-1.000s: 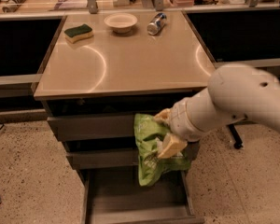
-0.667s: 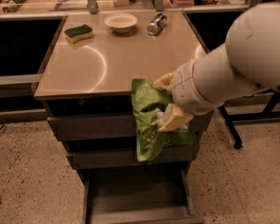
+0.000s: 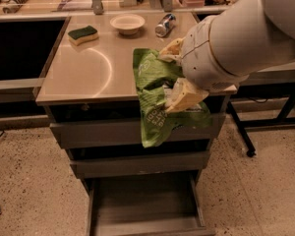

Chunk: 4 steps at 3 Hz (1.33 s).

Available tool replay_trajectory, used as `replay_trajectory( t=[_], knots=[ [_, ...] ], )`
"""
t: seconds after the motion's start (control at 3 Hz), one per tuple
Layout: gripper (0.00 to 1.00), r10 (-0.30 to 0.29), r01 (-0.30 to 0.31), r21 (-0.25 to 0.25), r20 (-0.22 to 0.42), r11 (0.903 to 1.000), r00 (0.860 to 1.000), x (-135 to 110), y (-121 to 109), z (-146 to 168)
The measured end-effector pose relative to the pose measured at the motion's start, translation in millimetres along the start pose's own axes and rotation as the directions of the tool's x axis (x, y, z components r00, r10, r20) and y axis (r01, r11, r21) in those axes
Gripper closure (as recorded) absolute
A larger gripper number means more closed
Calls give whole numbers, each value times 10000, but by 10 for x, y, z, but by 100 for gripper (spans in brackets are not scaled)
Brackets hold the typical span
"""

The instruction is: Pick green rice chip bag from bottom drawer and place on counter

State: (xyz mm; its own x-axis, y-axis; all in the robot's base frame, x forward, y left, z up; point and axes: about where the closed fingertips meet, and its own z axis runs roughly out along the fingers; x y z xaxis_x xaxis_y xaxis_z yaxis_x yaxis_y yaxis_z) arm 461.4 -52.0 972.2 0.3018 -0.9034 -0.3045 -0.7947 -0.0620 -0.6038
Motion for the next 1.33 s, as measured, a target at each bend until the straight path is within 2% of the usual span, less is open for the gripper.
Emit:
replay_trajectory(
  t=[0.33,0.67,1.0,1.33],
  knots=[
    [100,51,-50,112,-96,9999,9999,27,-78,25],
    [100,426,-416,409,-239,9983,9988,275,-311,244],
    [100,941,-928,409,-314,9948,9951,586,-651,594],
    [100,1403,-1398,547,-65,9887,9901,816,-1089,987]
  ],
)
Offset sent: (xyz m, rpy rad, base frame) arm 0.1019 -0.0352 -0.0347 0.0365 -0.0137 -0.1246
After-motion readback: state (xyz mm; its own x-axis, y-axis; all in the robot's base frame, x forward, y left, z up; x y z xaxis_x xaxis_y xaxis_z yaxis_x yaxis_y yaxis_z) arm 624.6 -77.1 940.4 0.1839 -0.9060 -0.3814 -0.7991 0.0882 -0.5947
